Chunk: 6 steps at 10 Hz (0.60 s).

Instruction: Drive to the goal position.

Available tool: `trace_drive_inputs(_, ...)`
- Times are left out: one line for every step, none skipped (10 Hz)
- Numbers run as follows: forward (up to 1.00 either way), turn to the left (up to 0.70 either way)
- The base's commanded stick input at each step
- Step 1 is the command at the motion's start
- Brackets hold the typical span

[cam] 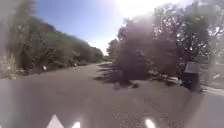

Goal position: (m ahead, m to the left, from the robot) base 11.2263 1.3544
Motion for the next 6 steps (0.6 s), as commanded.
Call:
trace_drive_inputs(0.50, 0.00)
trace_drive_inputs(0.50, 0.00)
trace_drive_inputs(0.50, 0.00)
trace_drive_inputs(0.50, 0.00)
trace_drive_inputs(0.50, -0.50)
trace_drive_inputs(0.50, -0.50)
